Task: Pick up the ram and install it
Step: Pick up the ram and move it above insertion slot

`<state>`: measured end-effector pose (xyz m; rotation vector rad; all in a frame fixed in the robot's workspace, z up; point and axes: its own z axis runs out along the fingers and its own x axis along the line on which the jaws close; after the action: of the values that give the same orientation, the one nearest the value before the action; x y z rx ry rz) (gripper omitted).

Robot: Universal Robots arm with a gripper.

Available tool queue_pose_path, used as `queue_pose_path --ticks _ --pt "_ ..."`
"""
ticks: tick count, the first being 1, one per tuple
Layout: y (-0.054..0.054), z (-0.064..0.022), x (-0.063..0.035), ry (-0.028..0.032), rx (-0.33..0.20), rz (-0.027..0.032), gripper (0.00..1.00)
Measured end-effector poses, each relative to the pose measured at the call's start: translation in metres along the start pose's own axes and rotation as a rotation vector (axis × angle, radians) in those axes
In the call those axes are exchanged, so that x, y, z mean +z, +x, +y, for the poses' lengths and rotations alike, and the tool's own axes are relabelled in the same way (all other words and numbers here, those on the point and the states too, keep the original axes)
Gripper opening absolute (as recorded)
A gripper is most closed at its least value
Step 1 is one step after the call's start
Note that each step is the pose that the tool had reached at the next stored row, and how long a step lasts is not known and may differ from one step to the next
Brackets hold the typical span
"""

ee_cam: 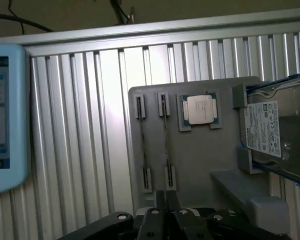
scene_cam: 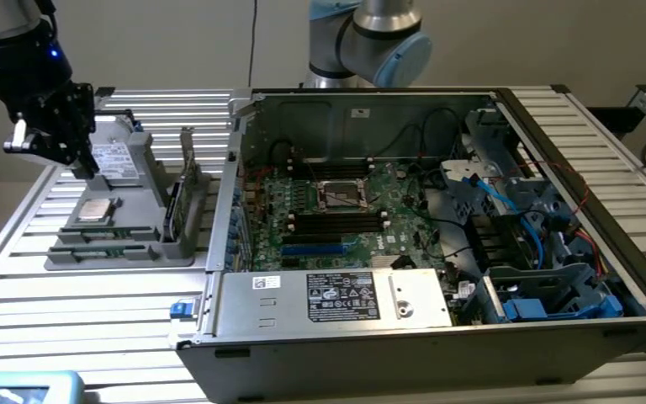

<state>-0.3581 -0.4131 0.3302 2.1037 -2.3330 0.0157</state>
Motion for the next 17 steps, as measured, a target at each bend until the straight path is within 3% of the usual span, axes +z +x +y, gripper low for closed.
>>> queue_pose_path --ticks 1,2,6,7,17 --pt "0.000 0.0006 0.0006 0.0001 -0.005 0.0000 0.17" --pt "0.001 0.0009 0.0016 0.0002 -0.010 -0.0002 0.30" --pt "0.002 0.0034 0.0076 0.0001 -0.022 -0.0001 0.36" --pt "0.002 0.0044 0.0094 0.0001 -0.024 -0.0001 0.42" --pt "0.003 0.0089 0.0276 0.0003 -0.036 -0.0002 0.42"
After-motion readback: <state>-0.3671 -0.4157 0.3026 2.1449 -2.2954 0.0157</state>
